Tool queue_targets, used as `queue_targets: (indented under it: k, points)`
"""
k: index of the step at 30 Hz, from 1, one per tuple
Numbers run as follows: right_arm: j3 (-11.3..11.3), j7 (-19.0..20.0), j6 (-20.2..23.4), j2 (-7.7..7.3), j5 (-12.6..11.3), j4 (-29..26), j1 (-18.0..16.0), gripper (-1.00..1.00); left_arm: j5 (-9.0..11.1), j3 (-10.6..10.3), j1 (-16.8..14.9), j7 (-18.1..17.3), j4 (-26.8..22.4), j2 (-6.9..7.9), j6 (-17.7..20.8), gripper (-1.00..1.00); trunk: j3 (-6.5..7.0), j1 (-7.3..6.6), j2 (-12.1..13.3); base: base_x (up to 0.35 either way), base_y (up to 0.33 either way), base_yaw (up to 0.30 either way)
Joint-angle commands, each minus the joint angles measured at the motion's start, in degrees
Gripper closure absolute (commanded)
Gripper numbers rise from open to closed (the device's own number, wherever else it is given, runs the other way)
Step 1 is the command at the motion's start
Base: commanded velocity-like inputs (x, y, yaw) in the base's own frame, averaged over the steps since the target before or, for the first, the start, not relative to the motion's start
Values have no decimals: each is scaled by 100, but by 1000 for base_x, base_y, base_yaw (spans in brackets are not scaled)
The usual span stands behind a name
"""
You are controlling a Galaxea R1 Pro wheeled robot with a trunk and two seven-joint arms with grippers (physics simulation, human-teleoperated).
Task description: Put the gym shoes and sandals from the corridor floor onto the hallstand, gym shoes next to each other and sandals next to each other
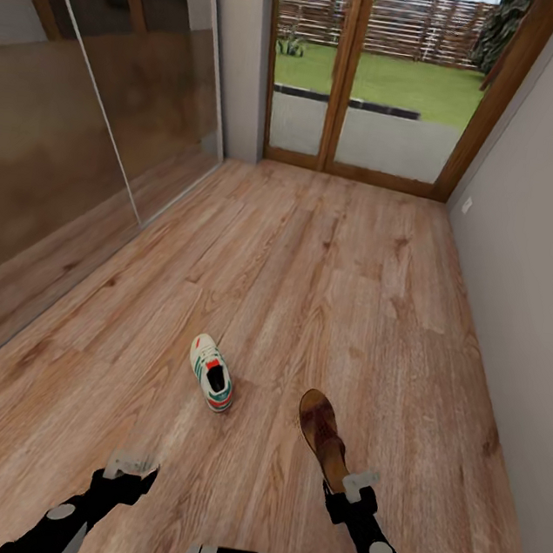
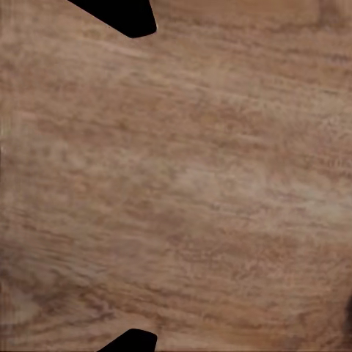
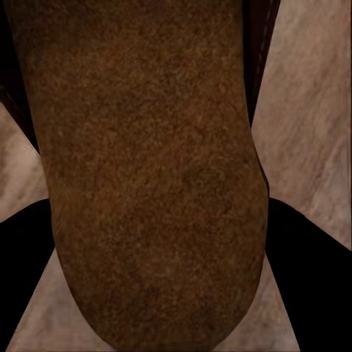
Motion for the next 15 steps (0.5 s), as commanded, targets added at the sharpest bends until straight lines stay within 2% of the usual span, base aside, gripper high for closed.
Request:
queue_targets:
  k: [1,2,4,5,10,15]
  points:
    - [-73,11,-131,-4,-2,4,72,100,-38,49,72,81,81,2,-147,-100,29,-3,0,0,0,0]
    - [-119,11,-310,-15,-90,1,240,100,-24,78,201,300,197,11,-370,-100,60,-6,2,0,0,0]
    - [-150,11,-500,-29,-131,0,420,100,-18,154,301,471,298,13,-535,-100,123,-11,4,0,0,0]
    - [-203,-47,-891,-37,-155,-1,680,100,-17,277,449,562,378,11,-647,-100,154,-14,6,0,0,0]
    - [-279,-411,-1522,-41,-170,-1,1079,100,-34,343,617,605,388,31,-702,-100,309,-27,12,0,0,0]
    - [-284,-459,-1598,-36,-177,5,1129,100,-42,341,627,630,374,28,-704,-100,465,-39,19,0,0,0]
